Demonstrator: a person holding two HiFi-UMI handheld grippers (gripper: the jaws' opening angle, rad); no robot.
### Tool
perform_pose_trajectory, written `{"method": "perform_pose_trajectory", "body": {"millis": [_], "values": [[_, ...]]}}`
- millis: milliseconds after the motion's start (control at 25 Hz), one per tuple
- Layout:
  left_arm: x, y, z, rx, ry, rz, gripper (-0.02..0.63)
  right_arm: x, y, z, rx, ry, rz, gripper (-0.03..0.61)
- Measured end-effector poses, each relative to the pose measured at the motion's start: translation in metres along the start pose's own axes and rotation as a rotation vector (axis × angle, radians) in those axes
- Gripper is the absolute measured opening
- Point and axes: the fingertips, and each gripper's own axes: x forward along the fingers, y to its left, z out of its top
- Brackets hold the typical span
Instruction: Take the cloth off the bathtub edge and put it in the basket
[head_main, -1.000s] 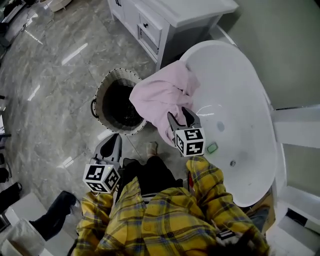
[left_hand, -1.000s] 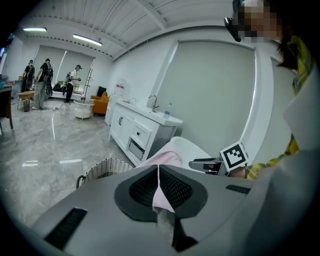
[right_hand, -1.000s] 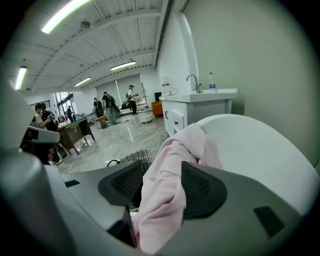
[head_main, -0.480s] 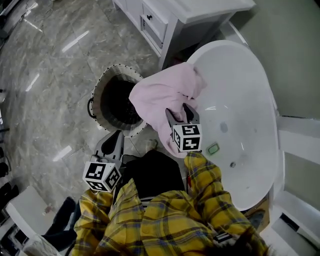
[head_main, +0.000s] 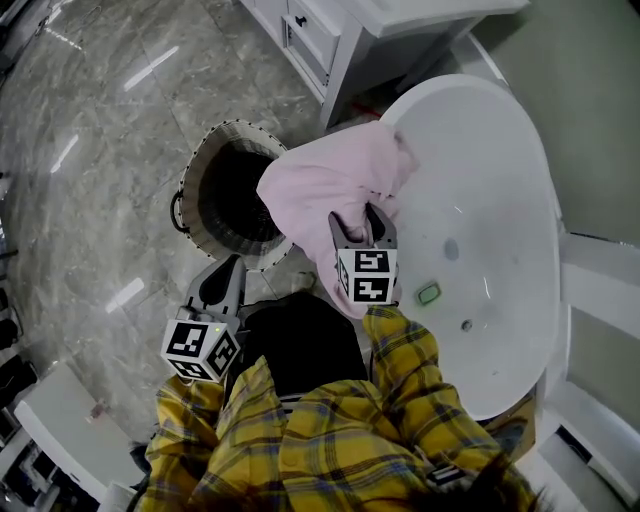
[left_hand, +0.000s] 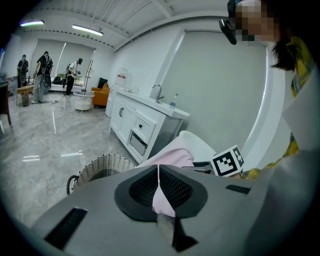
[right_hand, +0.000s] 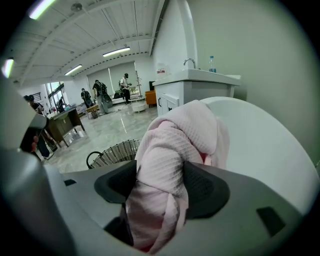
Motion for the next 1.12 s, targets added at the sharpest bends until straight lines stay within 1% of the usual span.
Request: {"method": "perform_pose_trajectory", "body": {"millis": [40,120,280,400,720,960,1040,1080,1120], "values": [[0.001,0.0,0.001,-0.001,-0.001,0.0,0.022,0.0,-0.001,0.0,0.0,0.003,-0.009,0.304],[0.002,-0.001,0.002,0.001,-0.002,-0.003,0.022,0.0,-0.003,-0.001,0.004,0.007,-0.025,0.276],[0.002,-0.002,0.004,0.012,-0.003,-0.007,0.023,-0.004,-0.004,0.0,0.037,0.003,-0.046,0.254],[0.0,-0.002,0.004,0.012,-0.006,-0.007,0.023,-0.008,-0.003,0.0,0.042,-0.002,-0.06,0.239],[-0.016,0.001,0.001,0.002,-0.029,0.01,0.022,-0.02,-0.001,-0.004,0.029,-0.017,-0.099,0.213],[-0.029,0.007,-0.002,-0.017,-0.041,0.018,0.023,-0.035,0.005,-0.01,-0.007,-0.029,-0.139,0.181],[-0.03,0.006,-0.001,-0.013,-0.041,0.008,0.022,-0.04,0.011,-0.007,-0.031,-0.042,-0.14,0.164],[-0.031,0.006,-0.001,-0.01,-0.041,0.001,0.023,-0.042,0.015,-0.006,-0.046,-0.049,-0.139,0.145],[-0.031,0.006,0.0,-0.008,-0.042,-0.006,0.021,-0.044,0.018,-0.005,-0.061,-0.055,-0.141,0.106]]}}
